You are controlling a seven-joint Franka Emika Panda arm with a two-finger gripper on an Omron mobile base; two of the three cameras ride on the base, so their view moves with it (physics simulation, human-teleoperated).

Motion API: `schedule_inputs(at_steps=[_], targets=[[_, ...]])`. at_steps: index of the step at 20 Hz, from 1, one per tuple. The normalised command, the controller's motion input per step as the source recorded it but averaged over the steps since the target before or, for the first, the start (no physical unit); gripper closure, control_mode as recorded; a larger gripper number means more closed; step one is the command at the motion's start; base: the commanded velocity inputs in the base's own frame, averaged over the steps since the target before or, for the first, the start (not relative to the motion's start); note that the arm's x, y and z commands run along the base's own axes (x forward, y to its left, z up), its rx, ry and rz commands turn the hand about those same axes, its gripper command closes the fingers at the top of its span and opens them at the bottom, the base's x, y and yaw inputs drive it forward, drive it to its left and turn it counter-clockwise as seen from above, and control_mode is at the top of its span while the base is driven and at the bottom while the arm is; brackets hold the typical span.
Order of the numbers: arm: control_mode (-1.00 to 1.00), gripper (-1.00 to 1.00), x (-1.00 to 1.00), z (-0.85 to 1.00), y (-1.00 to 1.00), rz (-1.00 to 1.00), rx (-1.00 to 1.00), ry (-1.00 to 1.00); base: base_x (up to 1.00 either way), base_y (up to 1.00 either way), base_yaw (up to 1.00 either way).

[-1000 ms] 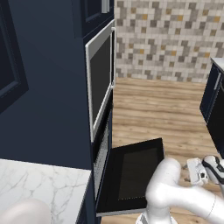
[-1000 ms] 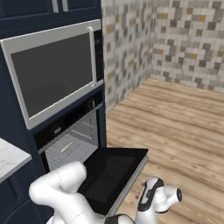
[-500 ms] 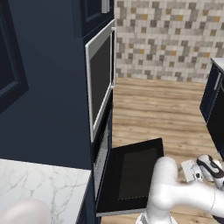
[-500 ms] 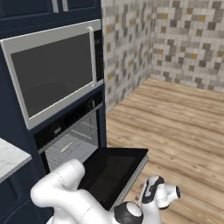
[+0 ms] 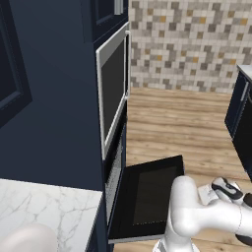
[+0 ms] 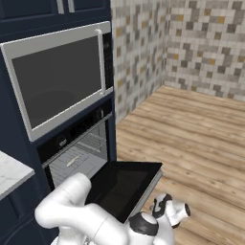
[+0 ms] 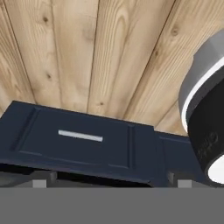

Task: Place the fish on the rack of the oven, and slide the rack back inside. Close the oven door.

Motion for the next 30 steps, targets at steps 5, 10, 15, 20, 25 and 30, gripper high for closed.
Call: schedule_inputs(at_steps=[5,10,15,20,25,30], targets=[[-1.0,-1.0,0.28,-0.78,-0.19,0.1,0.08,-0.01,0.0,0.0,0.0],[-1.0,-1.0,0.35,-0.81,-0.31,0.06,0.11,-0.06,0.0,0.0,0.0],[-1.0,-1.0,0.46,-0.85,-0.31,0.04,0.14,-0.05,0.0,0.0,0.0],[-1.0,-1.0,0.66,-0.78,-0.38,0.05,0.2,-0.01,0.0,0.0,0.0],[-1.0,-1.0,0.78,-0.76,-0.57,0.1,0.3,0.0,0.0,0.0,0.0],[-1.0,-1.0,0.67,-0.94,-0.66,0.11,0.34,0.0,0.0,0.0,0.0]])
